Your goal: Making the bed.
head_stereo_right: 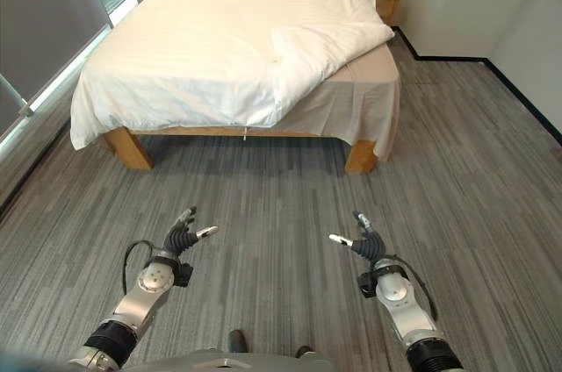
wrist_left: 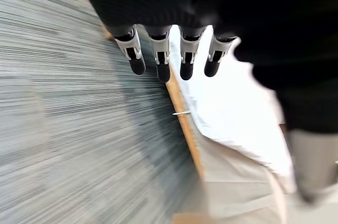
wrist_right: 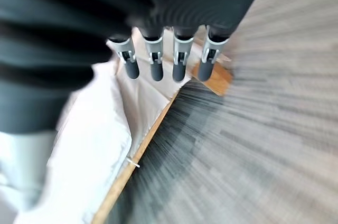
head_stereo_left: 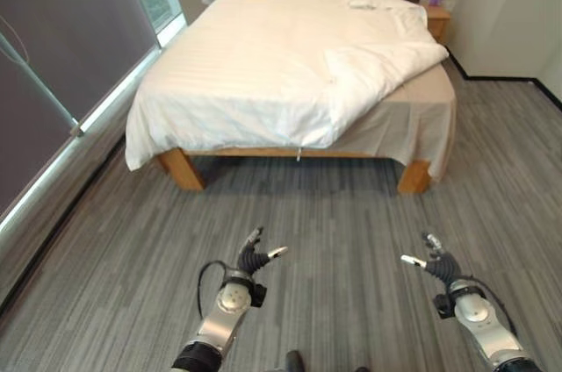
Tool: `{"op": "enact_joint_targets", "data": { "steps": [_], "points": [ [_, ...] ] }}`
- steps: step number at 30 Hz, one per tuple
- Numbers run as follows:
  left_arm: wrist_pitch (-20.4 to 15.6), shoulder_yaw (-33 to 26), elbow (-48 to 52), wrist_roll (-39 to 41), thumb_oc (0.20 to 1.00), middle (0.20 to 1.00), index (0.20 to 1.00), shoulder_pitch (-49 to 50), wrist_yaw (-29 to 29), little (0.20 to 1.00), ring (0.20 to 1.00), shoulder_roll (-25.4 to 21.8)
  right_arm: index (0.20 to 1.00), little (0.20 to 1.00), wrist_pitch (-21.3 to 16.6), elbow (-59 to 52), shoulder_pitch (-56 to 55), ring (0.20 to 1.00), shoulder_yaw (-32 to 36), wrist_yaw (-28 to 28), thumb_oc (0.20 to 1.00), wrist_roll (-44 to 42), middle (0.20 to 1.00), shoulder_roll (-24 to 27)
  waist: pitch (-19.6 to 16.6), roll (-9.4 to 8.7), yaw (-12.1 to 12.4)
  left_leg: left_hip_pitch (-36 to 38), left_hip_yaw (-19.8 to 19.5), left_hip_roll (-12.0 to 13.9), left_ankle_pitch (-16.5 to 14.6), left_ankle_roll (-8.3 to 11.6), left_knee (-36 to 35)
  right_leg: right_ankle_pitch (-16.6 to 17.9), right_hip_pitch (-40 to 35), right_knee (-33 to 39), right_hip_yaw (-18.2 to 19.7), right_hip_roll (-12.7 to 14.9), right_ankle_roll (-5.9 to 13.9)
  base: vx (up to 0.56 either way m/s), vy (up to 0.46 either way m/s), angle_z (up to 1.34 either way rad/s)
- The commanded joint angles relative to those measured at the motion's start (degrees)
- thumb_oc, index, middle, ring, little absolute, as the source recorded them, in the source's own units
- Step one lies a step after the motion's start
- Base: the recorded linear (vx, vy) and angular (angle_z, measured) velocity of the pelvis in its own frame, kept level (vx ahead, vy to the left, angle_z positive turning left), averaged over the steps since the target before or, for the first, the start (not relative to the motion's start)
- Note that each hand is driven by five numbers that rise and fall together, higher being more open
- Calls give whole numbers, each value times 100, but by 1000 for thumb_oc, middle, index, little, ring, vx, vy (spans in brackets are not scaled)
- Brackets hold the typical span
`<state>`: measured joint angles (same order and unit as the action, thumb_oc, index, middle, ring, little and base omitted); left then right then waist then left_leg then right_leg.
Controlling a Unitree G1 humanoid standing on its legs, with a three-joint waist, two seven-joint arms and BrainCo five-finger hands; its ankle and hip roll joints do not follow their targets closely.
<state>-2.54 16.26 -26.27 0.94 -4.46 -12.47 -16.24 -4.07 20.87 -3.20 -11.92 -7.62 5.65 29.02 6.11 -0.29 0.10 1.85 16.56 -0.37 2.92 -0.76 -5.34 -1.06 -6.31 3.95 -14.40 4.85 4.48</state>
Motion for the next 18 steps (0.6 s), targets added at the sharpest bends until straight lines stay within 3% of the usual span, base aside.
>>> {"op": "enact_joint_targets", "data": {
  "steps": [1,5,7,9,10,11,13,14,16,18],
  "points": [
    [-312,-44,377,-318,1000,1000,1000,-390,-35,1000,1000,-139,1000,1000,-169,-534,208,1000,100,-180,1000,438,1000,271,168,-94,37,319,-391,335,-214,564,34,226,-121,105,-94,275,335,63,31,0],
    [-280,6,611,-213,1000,1000,1000,-227,51,1000,1000,-106,1000,1000,-120,-773,123,1000,140,-185,1000,456,1000,76,236,-131,21,394,-378,298,-313,477,34,271,-214,66,-47,284,343,78,37,0],
    [-255,3,702,-230,1000,1000,1000,-142,64,1000,1000,-129,1000,1000,-139,-825,123,1000,78,-160,1000,472,1000,-43,358,-101,10,425,-314,320,-351,419,34,255,98,-495,74,295,387,17,56,-12],
    [-258,11,721,-150,1000,1000,1000,-112,75,1000,1000,-130,1000,1000,-133,-991,160,1000,10,-120,1000,559,1000,-95,543,-4,-29,436,-212,396,-381,346,34,271,591,-1340,68,395,564,8,77,-27],
    [-265,14,605,32,1000,1000,1000,-94,119,1000,1000,-73,1000,1000,-116,-1024,189,1000,-46,-110,1000,577,1000,-177,604,47,-43,500,-53,439,-456,357,34,358,946,-1698,-101,592,643,61,45,-53],
    [-271,13,597,35,1000,1000,1000,-99,119,1000,1000,-73,1000,1000,-114,-1025,191,1000,-47,-110,1000,577,1000,-177,601,45,-38,496,-47,437,-458,356,34,354,961,-1712,-93,596,645,148,-6,-60],
    [-265,10,376,200,1000,1000,1000,-115,131,1000,1000,-19,1000,1000,-102,-969,192,1000,-104,-127,1000,442,1000,-333,591,38,-84,556,56,451,-507,424,34,403,1022,-1391,-236,604,611,251,-96,-43],
    [-256,70,251,179,1000,1000,1000,-168,91,1000,1000,-10,1000,1000,-140,-854,141,1000,-131,-168,1000,145,1000,-488,588,-5,-183,620,45,436,-559,476,34,457,1074,-897,-130,388,523,261,-119,-31],
    [-256,115,199,174,1000,1000,1000,-209,74,1000,1000,15,1000,1000,-163,-782,124,1000,-145,-208,1000,3,1000,-539,567,-50,-263,624,24,418,-583,504,34,589,1135,-449,-40,313,474,241,-122,-15],
    [-220,204,164,111,1000,1000,1000,-401,69,1000,1000,75,1000,1000,-152,-778,72,1000,-181,-269,1000,4,1000,-586,592,-77,-493,875,14,441,-765,631,34,905,1561,105,152,242,560,383,-185,1]
  ]
}}
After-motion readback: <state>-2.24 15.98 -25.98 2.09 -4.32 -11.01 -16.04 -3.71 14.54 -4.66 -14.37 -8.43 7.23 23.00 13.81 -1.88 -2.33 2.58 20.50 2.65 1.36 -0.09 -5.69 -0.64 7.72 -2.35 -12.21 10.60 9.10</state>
